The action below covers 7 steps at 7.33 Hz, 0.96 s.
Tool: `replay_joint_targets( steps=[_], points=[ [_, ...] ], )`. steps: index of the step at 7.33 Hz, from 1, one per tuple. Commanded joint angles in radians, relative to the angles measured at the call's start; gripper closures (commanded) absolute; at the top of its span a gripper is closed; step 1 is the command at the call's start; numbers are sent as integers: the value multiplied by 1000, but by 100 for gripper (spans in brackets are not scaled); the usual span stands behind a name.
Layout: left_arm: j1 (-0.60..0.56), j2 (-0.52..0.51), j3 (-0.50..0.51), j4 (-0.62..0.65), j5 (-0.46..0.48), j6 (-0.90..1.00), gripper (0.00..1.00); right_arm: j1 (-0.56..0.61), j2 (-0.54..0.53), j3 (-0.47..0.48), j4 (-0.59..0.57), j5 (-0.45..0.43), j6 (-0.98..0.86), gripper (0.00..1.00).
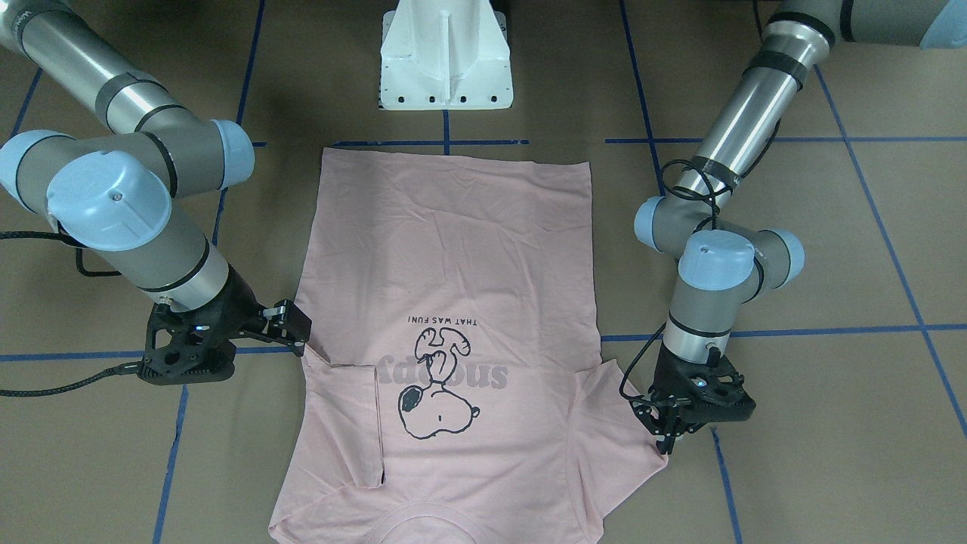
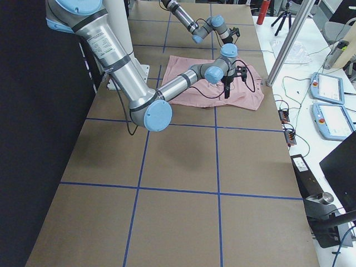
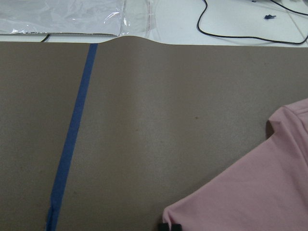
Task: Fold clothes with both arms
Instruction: 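Fold the other sleeve inward with the left gripper while the right gripper moves nearer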
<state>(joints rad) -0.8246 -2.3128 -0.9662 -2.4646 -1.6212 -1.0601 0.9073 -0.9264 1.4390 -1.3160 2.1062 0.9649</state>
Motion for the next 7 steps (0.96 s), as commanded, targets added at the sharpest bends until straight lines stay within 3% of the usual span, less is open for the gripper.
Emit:
replay_joint_targets(
  steps=[1, 2, 4, 6, 7],
  points=[
    [1, -37, -188, 219, -55, -128, 100, -1, -2, 0, 1, 0, 0, 0],
    [30, -92, -189, 249, -54, -220, 100, -1, -5, 1, 3, 0, -3, 0],
    [119, -247, -7, 253, -42, -383, 100, -1, -26, 8, 4, -2, -11, 0],
    [124, -252, 23, 242, -19, -397, 100, -2, -29, 8, 4, -6, -6, 0],
    [124, -249, 23, 221, -20, -391, 60, -11, -28, 6, 4, -24, -8, 0]
  ],
)
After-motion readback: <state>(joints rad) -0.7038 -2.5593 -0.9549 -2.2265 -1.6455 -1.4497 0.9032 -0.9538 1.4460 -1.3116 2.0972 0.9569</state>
